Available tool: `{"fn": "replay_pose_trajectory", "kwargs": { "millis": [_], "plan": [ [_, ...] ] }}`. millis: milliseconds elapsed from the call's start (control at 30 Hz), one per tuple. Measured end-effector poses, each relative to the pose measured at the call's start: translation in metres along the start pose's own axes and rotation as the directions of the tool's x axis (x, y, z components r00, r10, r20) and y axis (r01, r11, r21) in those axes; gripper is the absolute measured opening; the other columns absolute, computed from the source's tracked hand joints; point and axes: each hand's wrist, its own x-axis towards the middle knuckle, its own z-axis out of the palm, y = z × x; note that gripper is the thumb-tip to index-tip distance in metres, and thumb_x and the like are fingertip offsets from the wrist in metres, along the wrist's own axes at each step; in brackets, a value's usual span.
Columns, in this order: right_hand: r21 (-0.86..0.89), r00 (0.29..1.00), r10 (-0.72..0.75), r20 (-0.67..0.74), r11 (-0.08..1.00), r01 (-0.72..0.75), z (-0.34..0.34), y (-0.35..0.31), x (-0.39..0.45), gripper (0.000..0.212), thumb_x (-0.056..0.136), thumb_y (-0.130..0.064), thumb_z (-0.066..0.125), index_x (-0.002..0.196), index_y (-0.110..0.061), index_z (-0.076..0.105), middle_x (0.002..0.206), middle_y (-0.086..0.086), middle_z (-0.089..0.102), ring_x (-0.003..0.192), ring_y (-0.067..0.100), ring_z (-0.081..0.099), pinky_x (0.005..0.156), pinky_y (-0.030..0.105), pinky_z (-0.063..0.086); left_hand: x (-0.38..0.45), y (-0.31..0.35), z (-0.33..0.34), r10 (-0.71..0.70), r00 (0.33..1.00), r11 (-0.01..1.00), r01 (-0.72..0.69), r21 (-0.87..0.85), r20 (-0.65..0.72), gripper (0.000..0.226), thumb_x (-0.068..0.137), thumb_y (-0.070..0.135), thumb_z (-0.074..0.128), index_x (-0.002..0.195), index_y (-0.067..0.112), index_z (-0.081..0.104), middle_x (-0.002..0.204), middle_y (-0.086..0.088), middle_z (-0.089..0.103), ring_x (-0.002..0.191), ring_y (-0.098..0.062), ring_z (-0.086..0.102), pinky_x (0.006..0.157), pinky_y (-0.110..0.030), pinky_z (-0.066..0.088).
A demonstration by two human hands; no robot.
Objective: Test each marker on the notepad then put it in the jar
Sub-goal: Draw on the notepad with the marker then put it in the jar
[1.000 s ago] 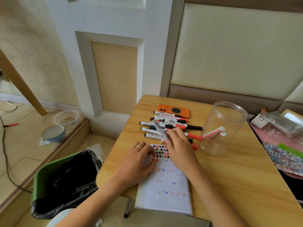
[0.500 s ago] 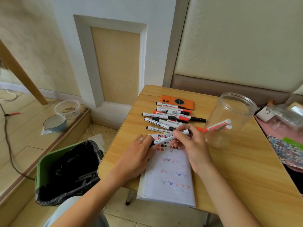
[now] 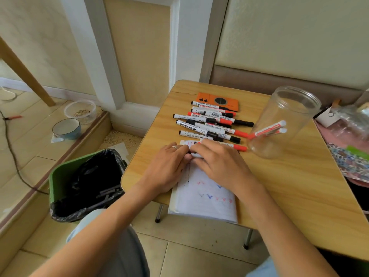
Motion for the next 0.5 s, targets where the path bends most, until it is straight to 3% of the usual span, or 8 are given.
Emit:
{"fn": "replay_pose_trajectory", "kwargs": {
  "millis": [67,167,500],
  "plan": [
    [-0.051,1.0,0.002,0.016,0.999,-0.001,-0.002,-0.001,0.0,0.039,0.099,-0.048,0.04,0.108,-0.023,0.069,0.086,-0.003,0.064,0.071,0.027,0.068,0.051,0.031,0.045,-0.001,0.0,-0.002,0.009,1.0,1.0,-0.009,-0.014,-0.005,0.034,0.108,0.032,0.03,0.082,0.016,0.046,0.074,0.003,0.049,0.067,-0.015,0.035,0.069,-0.035,0.03],
    [-0.062,0.996,0.009,0.088,0.998,-0.003,-0.004,-0.002,-0.001,0.038,0.1,-0.054,0.037,0.104,-0.027,0.063,0.082,-0.004,0.066,0.07,0.027,0.067,0.052,0.028,0.031,-0.002,-0.004,-0.002,0.018,1.0,0.999,-0.017,-0.04,0.016,0.039,0.107,0.036,0.029,0.081,0.014,0.048,0.073,0.002,0.05,0.067,-0.019,0.04,0.069,-0.04,0.036],
    [-0.128,0.957,0.13,0.261,0.987,-0.099,-0.008,-0.013,0.0,0.045,0.1,-0.065,0.025,0.113,-0.032,0.053,0.088,0.002,0.07,0.085,0.029,0.067,0.069,0.038,0.032,-0.003,-0.009,0.002,0.025,0.999,0.999,-0.026,0.027,0.038,0.048,0.109,0.044,0.024,0.082,0.014,0.051,0.073,0.0,0.053,0.071,-0.019,0.042,0.068,-0.043,0.04]
  ]
}}
